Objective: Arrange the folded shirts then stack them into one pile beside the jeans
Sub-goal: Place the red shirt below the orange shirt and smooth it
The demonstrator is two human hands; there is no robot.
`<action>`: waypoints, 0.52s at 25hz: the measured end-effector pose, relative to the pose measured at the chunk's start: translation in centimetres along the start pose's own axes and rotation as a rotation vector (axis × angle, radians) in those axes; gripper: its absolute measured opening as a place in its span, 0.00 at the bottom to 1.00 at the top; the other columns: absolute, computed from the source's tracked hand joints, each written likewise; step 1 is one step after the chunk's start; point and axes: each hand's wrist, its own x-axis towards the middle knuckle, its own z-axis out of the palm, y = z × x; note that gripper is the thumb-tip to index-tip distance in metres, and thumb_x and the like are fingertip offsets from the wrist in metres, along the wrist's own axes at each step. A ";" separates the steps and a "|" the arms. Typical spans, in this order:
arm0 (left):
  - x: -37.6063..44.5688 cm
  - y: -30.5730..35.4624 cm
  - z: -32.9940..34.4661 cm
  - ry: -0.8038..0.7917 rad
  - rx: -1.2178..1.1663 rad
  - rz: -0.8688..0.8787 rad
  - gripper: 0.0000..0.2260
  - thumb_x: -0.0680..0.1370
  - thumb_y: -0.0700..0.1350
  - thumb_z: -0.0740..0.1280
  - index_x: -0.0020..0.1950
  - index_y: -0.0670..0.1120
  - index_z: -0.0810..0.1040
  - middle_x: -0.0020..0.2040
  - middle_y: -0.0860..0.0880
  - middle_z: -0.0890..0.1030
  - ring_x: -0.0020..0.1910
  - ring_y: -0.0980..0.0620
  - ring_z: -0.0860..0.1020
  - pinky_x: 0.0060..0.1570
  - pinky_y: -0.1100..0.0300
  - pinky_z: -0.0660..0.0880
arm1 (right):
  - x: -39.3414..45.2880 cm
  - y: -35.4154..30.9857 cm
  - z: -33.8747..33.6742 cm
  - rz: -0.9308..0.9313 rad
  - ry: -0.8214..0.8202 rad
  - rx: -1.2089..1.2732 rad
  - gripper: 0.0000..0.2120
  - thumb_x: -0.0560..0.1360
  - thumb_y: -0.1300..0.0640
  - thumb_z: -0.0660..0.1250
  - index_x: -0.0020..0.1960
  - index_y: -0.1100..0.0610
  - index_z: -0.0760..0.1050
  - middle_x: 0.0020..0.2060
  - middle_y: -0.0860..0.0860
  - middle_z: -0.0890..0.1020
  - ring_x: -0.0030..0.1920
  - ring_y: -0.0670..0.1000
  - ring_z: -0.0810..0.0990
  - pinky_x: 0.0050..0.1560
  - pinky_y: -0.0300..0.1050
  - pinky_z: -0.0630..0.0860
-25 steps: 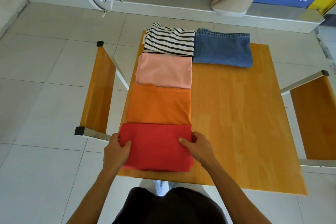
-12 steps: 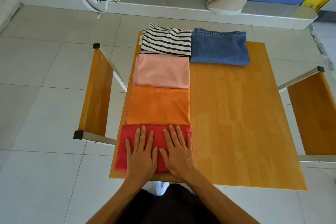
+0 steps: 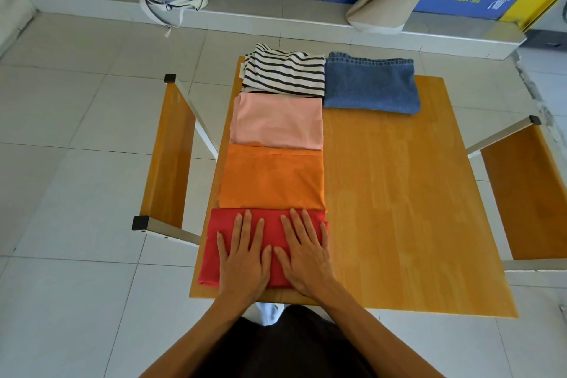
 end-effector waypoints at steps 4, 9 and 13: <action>0.1 0.0 0.0 0.004 -0.025 -0.003 0.28 0.80 0.58 0.54 0.79 0.50 0.59 0.79 0.45 0.59 0.79 0.44 0.55 0.73 0.36 0.51 | 0.0 0.0 0.0 0.001 0.006 0.005 0.31 0.80 0.38 0.51 0.81 0.49 0.55 0.81 0.49 0.56 0.81 0.50 0.49 0.77 0.60 0.45; 0.1 -0.1 -0.4 -0.026 -0.030 0.006 0.28 0.80 0.58 0.53 0.79 0.50 0.59 0.79 0.45 0.60 0.79 0.44 0.55 0.73 0.34 0.52 | -0.1 0.0 -0.2 0.004 0.008 0.029 0.32 0.80 0.38 0.51 0.81 0.47 0.54 0.81 0.48 0.55 0.81 0.49 0.48 0.78 0.61 0.47; 0.1 -0.1 -0.6 -0.042 -0.007 0.005 0.28 0.80 0.59 0.51 0.78 0.50 0.61 0.79 0.45 0.60 0.78 0.43 0.56 0.72 0.32 0.52 | -0.1 0.0 -0.5 0.005 -0.015 0.037 0.32 0.80 0.37 0.50 0.81 0.46 0.52 0.81 0.47 0.53 0.81 0.49 0.46 0.78 0.60 0.43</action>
